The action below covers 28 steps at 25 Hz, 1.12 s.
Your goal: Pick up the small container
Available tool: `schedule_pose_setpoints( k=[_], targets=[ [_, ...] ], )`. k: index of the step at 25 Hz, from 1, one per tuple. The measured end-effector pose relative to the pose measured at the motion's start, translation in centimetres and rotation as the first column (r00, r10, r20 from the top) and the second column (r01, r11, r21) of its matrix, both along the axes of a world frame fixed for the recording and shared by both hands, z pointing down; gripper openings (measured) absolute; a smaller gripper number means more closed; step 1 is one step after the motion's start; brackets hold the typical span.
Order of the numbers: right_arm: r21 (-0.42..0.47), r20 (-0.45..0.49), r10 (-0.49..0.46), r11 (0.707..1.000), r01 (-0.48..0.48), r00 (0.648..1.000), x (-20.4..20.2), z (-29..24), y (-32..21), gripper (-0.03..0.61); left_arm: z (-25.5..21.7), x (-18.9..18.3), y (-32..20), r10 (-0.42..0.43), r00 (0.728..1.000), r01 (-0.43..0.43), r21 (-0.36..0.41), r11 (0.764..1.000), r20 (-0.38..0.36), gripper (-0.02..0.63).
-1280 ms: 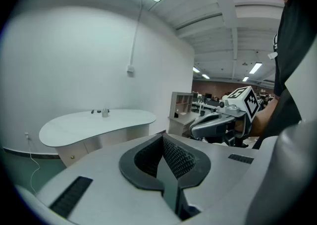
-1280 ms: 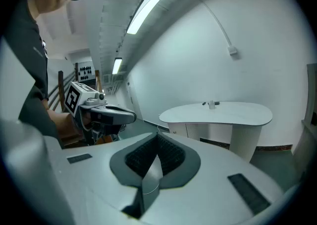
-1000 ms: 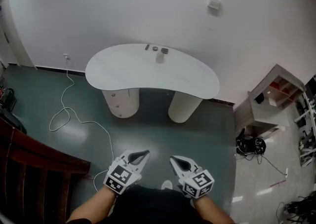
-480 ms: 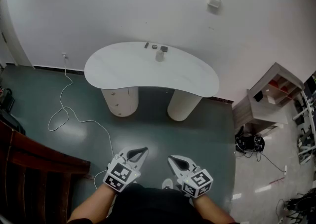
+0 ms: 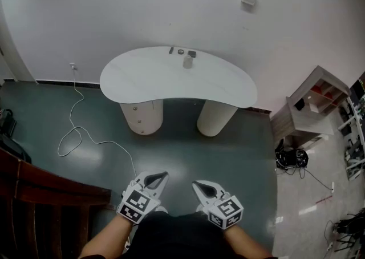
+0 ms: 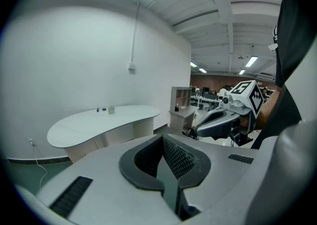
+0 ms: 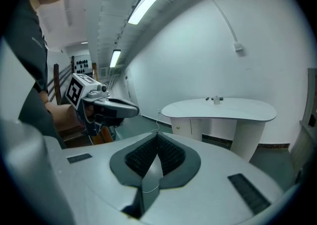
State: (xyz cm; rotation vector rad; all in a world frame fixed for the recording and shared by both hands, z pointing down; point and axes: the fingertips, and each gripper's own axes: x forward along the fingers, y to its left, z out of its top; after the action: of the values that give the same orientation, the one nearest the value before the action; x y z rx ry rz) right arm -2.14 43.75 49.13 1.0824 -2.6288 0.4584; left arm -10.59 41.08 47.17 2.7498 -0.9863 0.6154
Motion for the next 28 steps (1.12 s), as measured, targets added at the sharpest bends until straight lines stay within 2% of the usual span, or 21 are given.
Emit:
schedule_pose_setpoints(
  k=[7, 15, 22, 28],
  targets=[
    [-0.011, -0.027, 0.017, 1.0, -0.017, 0.999, -2.2, 0.7, 0.6, -0.005, 1.2, -1.9, 0.8, 0.034, 0.999, -0.034, -0.033, 0.999, -0.005, 0.015],
    [-0.01, -0.012, 0.032, 0.999, -0.032, 0.999, -2.1, 0.4, -2.3, -0.005, 1.1, -1.4, -1.4, 0.047, 0.999, -0.047, -0.023, 0.999, -0.02, 0.015],
    [-0.069, 0.049, 0.034, 0.997, -0.031, 0.998, -0.9, 1.7, -9.0, -0.005, 1.2, -1.1, -6.5, 0.007, 1.0, -0.007, -0.023, 1.0, 0.003, 0.015],
    [0.005, 0.051, -0.007, 1.0, 0.007, 0.999, 0.4, -1.1, -16.8, -0.005, 0.1, -0.2, -13.9, -0.051, 0.999, 0.051, -0.007, 0.999, 0.015, 0.015]
  ],
)
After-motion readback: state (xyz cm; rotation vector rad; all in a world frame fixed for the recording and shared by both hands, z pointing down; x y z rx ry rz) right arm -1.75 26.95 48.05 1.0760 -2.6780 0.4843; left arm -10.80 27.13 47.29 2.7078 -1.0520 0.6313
